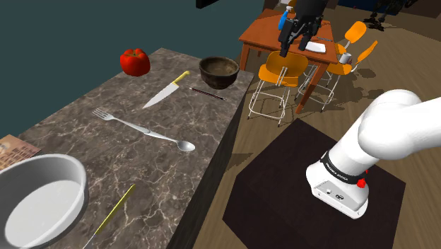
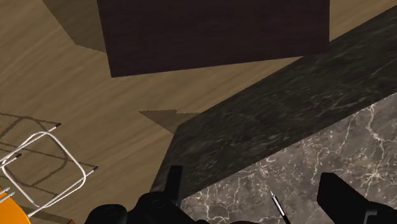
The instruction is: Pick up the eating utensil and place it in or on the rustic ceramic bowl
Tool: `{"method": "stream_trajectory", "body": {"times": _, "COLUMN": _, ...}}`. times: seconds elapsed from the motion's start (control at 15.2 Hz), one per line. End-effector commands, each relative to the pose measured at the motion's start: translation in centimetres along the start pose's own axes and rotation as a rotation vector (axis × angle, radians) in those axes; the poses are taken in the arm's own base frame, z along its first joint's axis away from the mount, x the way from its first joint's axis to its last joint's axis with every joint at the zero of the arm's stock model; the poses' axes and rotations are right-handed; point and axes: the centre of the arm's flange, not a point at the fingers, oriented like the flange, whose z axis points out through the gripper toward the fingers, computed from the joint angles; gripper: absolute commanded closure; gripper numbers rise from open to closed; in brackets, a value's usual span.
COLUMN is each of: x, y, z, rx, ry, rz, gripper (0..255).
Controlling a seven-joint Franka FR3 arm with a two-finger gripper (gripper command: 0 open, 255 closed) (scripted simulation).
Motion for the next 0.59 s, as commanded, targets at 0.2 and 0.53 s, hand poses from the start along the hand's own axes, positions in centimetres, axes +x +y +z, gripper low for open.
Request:
{"method": "stream_trajectory", "body": {"times": 0.2, "x": 0.8, "y": -3.0, "z": 2.0, "rx": 0.016, "ry": 0.017, "rz": -0.029, "gripper": 0}}
{"method": "stream_trajectory", "body": {"times": 0.53, "x": 2.1, "y": -8.1, "z": 5.3, "rx": 0.041, "ry": 0.044, "rz": -0.079, "gripper": 0}}
